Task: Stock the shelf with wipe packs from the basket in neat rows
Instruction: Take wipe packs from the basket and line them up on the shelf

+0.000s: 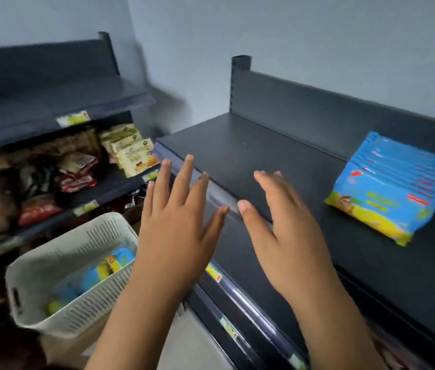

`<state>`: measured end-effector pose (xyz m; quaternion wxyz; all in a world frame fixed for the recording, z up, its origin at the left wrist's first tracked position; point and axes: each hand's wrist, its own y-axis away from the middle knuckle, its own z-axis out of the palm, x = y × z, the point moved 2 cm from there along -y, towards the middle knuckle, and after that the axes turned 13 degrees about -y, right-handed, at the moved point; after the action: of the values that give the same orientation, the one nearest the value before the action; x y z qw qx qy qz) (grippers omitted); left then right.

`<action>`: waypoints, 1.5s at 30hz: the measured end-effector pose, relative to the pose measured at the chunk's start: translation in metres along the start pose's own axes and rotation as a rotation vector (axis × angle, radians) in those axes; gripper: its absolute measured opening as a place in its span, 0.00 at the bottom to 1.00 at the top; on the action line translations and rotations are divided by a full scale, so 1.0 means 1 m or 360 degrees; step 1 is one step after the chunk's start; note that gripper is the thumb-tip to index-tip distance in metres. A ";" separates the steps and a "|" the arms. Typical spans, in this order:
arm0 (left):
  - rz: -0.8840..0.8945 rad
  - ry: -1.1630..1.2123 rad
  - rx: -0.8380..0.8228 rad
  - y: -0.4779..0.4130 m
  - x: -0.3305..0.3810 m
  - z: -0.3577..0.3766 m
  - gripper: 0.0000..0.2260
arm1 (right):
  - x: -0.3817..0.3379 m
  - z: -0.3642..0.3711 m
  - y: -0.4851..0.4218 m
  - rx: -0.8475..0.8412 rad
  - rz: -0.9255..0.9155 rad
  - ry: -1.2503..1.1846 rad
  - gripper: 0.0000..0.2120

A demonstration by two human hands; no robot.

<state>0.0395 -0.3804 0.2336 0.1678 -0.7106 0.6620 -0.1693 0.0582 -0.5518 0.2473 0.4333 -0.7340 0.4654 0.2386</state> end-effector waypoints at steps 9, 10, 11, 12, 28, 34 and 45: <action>-0.0579 -0.0192 -0.0249 0.050 -0.183 0.025 0.31 | -0.051 0.189 -0.042 -0.0675 -0.0110 -0.0049 0.27; -0.0632 -0.0202 -0.0291 0.054 -0.199 0.029 0.31 | -0.055 0.207 -0.046 -0.0737 -0.0120 -0.0046 0.27; -0.0681 -0.0218 -0.0341 0.058 -0.213 0.034 0.31 | -0.058 0.224 -0.048 -0.0794 -0.0123 -0.0033 0.27; -0.0720 -0.0232 -0.0392 0.062 -0.226 0.040 0.32 | -0.059 0.240 -0.049 -0.0846 -0.0121 -0.0031 0.27; -0.1626 0.0344 -0.1046 0.101 -0.389 0.197 0.20 | 0.050 0.474 -0.097 -0.1285 0.1360 -0.0394 0.10; -0.2174 0.0679 -0.1038 0.108 -0.439 0.272 0.16 | 0.085 0.553 -0.102 -0.1603 0.1247 -0.0176 0.13; -0.1696 0.0276 -0.1737 0.141 -0.452 0.362 0.18 | 0.113 0.643 -0.054 -0.2266 0.0585 0.0205 0.33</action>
<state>0.0523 0.0660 -0.1608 -0.3637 -0.8999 0.2307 0.0683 0.1914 -0.0433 -0.1441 -0.2231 -0.7602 0.3378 0.5082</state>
